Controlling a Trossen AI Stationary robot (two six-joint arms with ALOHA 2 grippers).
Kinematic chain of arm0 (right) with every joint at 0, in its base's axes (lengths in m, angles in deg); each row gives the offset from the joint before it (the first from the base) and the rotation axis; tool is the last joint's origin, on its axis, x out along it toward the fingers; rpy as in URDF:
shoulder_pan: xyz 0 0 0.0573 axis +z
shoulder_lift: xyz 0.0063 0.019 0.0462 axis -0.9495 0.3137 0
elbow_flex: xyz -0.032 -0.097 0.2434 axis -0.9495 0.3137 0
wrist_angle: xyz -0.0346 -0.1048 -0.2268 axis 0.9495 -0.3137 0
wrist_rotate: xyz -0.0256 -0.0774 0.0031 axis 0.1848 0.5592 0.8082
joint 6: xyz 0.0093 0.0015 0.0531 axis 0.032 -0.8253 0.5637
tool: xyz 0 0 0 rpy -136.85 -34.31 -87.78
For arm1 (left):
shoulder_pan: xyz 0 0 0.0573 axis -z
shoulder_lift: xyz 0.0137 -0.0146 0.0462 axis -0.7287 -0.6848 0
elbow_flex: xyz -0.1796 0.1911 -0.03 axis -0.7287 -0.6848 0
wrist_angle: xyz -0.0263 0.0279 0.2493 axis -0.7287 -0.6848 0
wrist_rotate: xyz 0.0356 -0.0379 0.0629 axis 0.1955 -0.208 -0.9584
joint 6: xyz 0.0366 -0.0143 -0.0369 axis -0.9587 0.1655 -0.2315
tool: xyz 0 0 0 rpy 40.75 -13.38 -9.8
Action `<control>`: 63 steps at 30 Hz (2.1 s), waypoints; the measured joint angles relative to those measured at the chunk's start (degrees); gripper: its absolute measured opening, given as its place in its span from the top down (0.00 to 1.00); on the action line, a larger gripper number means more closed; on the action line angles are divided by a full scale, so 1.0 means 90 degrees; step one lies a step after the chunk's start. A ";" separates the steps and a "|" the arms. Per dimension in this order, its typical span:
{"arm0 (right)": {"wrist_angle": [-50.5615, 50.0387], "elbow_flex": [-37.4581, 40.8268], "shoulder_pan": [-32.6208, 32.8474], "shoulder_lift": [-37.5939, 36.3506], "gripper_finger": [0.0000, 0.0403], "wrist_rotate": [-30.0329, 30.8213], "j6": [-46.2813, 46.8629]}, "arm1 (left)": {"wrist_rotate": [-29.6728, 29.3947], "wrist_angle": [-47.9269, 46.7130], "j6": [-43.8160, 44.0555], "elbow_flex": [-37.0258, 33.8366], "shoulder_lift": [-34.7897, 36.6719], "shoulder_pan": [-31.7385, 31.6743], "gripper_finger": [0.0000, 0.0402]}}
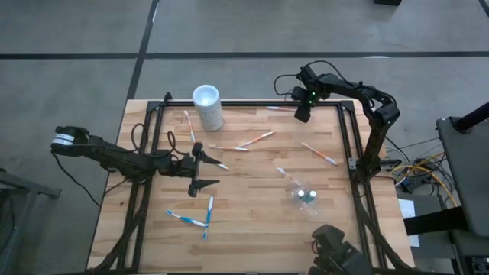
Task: Pick & Place toothbrushing station
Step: Put the orange toothbrush into the top section of the transparent organizer
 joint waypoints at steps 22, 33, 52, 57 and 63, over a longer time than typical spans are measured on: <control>0.1011 0.0713 -0.0034 0.0005 0.66 0.0047 0.0041 | -0.0001 0.0000 0.0001 0.0002 0.0001 0.0001 0.21; 0.1205 0.0933 -0.0041 0.0005 0.69 -0.0121 0.0056 | 0.0000 -0.0002 0.0000 0.0002 0.0002 0.0001 0.21; 0.1282 0.1034 -0.0041 -0.0002 0.90 -0.0219 0.0051 | 0.0000 -0.0002 0.0000 0.0002 0.0002 0.0001 0.21; 0.1298 0.1034 -0.0041 -0.0002 0.95 -0.0215 0.0034 | 0.0000 -0.0002 0.0000 0.0001 0.0002 0.0002 0.21; 0.1304 0.1034 -0.0041 -0.0002 0.96 -0.0192 0.0036 | 0.0000 -0.0002 0.0000 0.0000 0.0002 0.0002 0.21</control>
